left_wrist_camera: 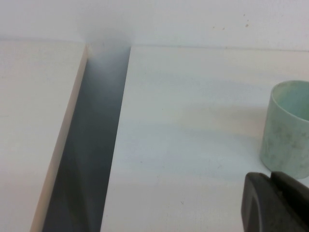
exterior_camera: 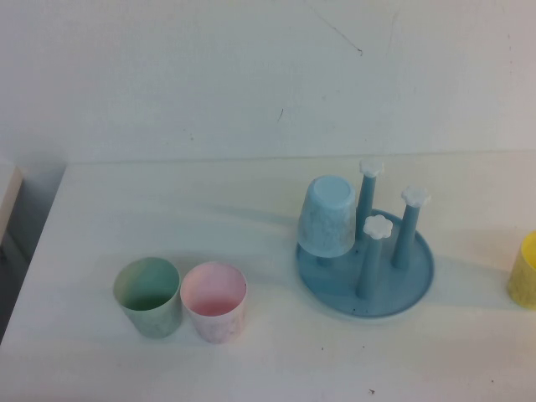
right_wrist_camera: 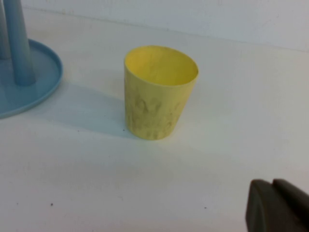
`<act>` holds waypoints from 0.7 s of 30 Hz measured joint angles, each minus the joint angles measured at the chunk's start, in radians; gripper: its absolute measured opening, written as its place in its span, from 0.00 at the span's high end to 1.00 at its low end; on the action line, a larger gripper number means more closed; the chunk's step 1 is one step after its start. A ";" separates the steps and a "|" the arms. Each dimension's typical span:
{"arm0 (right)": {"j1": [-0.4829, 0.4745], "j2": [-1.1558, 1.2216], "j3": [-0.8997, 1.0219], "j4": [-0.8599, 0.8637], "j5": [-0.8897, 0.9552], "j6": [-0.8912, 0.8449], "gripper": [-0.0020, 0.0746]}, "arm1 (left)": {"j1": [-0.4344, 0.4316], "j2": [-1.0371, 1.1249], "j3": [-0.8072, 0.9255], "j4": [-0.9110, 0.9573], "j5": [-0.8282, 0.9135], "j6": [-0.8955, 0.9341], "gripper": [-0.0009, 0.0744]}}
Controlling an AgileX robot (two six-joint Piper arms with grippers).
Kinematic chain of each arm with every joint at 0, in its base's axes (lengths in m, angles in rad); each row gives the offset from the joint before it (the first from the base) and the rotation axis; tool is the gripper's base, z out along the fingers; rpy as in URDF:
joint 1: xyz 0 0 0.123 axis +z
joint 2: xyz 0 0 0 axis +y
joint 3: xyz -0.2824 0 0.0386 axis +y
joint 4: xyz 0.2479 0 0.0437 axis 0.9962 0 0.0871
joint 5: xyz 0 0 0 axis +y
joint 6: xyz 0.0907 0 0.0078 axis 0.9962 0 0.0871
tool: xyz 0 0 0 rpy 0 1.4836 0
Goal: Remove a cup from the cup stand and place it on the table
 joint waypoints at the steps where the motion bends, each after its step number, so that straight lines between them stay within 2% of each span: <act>1: 0.000 0.000 0.000 0.000 0.000 0.000 0.98 | 0.000 0.000 0.000 0.000 0.000 0.000 0.99; 16: 0.000 0.000 0.000 0.000 0.000 0.000 0.98 | 0.000 0.000 0.000 -0.004 0.010 0.000 0.99; 21: 0.000 0.000 0.000 0.000 0.000 0.000 0.98 | 0.000 0.000 0.000 -0.098 0.001 0.000 0.99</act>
